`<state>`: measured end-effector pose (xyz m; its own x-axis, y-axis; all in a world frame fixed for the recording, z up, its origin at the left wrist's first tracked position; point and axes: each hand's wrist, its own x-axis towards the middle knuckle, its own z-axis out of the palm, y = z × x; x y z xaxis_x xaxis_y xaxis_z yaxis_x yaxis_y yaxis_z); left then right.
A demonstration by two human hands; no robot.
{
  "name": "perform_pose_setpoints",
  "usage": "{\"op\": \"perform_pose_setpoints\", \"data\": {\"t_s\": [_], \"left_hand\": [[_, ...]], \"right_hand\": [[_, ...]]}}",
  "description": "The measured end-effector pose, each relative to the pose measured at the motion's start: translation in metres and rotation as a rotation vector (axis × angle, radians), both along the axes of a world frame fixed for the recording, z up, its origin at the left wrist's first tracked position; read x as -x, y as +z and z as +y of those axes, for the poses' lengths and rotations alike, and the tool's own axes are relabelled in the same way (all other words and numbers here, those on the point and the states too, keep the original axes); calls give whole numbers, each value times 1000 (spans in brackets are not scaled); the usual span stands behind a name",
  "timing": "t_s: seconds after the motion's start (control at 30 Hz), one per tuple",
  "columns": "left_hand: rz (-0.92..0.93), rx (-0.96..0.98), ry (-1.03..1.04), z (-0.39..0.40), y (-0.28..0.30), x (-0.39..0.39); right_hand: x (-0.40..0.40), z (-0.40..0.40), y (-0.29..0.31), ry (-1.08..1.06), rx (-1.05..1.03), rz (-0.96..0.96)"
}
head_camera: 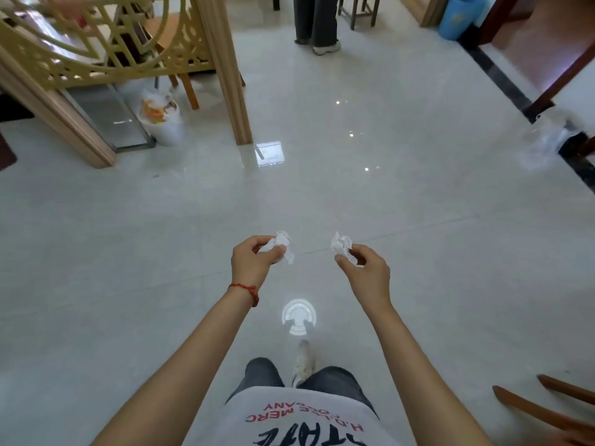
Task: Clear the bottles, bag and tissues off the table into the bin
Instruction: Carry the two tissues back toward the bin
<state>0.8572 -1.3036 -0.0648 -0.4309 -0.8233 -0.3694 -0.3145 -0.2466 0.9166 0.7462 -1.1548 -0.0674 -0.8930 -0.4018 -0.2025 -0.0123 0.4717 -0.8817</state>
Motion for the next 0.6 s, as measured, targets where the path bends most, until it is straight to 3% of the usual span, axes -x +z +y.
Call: {"op": "perform_pose_setpoints", "data": {"t_s": [0.23,0.6], "left_hand": [[-6,-4,-135,-30,6,91],[-4,-4,-628,-21,9,251]], "right_hand": [[67,-15,3,-117,-13,5],[145,11,11,-595,-11,25]]}}
